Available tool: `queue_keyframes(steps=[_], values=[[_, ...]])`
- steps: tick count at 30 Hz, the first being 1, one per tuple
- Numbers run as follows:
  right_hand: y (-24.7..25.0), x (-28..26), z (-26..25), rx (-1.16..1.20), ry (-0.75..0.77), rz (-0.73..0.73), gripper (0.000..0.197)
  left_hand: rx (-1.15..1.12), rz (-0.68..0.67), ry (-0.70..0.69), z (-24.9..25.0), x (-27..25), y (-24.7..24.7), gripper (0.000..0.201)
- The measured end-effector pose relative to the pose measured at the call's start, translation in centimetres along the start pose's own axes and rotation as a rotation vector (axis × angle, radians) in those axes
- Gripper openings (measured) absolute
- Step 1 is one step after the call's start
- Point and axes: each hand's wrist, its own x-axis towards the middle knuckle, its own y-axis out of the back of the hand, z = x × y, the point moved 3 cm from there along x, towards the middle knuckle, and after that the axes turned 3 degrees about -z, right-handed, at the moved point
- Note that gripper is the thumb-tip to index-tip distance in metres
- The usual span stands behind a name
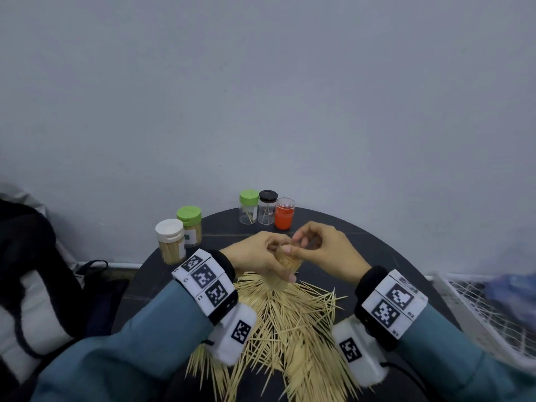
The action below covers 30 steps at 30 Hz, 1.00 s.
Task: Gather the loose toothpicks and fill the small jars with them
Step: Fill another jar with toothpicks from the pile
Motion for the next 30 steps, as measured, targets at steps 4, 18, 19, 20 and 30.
queue_keyframes(steps=[4,18,19,20,30], values=[[1.8,-0.9,1.2,-0.037,-0.025,0.022,0.025,0.052,-0.036,0.000,1.3,1.0,-1.6,0.043],[6.2,-3.3,12.5,-0.600,-0.483,-0.389,0.062,-0.020,0.057,0.024,2.7,3.3,-4.9,0.056],[6.1,-3.3,12.8,-0.618,-0.495,-0.407,0.062,-0.022,0.062,0.013,2.6,3.2,-4.9,0.055],[5.9,-3.3,12.9,-0.643,-0.506,-0.410,0.061,-0.021,0.067,-0.002,2.6,3.1,-4.9,0.055],[5.4,-1.2,6.4,0.013,-0.137,-0.056,0.025,-0.044,0.198,-0.129,1.6,1.0,-1.5,0.050]])
